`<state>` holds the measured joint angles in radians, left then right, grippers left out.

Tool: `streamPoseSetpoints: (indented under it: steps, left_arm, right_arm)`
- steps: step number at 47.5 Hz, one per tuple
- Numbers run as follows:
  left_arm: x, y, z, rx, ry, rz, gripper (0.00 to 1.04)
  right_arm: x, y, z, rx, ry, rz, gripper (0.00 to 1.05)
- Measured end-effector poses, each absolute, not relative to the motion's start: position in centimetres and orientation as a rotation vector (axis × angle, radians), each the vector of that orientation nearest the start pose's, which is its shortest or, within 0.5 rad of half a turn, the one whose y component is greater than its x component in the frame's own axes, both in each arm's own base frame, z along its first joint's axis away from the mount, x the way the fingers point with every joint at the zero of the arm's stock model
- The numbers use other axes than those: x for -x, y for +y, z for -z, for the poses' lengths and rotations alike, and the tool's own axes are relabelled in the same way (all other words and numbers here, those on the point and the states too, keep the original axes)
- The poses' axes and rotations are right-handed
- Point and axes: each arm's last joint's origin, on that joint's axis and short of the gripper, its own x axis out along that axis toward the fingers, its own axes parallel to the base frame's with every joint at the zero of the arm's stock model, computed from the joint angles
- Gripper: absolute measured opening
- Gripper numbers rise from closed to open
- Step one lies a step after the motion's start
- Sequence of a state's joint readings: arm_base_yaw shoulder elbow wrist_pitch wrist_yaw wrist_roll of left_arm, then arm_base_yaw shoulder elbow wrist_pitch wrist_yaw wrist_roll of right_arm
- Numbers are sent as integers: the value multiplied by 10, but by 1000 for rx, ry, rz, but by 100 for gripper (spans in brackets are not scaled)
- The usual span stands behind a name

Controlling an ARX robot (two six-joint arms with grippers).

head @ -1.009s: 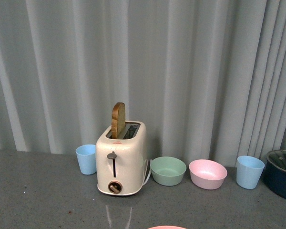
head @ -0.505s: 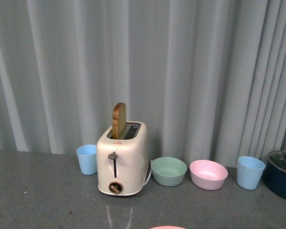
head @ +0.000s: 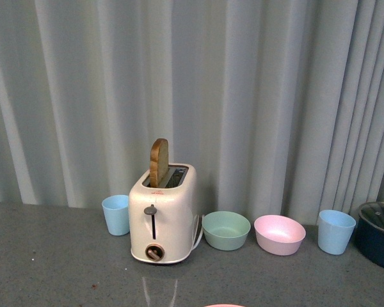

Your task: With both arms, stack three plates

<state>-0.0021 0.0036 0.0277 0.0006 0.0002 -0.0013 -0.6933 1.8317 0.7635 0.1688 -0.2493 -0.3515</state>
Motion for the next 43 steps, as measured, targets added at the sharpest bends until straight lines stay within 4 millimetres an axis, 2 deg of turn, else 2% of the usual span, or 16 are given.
streamPoseSetpoints:
  steps: [11,34,43]
  left_arm:
    - [-96,0,-173,1,-25,2,98]
    - [-96,0,-173,1,-25,2,98]
    - [-96,0,-173,1,-25,2,98]
  right_arm:
    - [-250,-193,-70,-106,902,172,97]
    - [-257,-180,-36,-163,925,100,97]
    - [-255,-177,-30,-172,930,91,97]
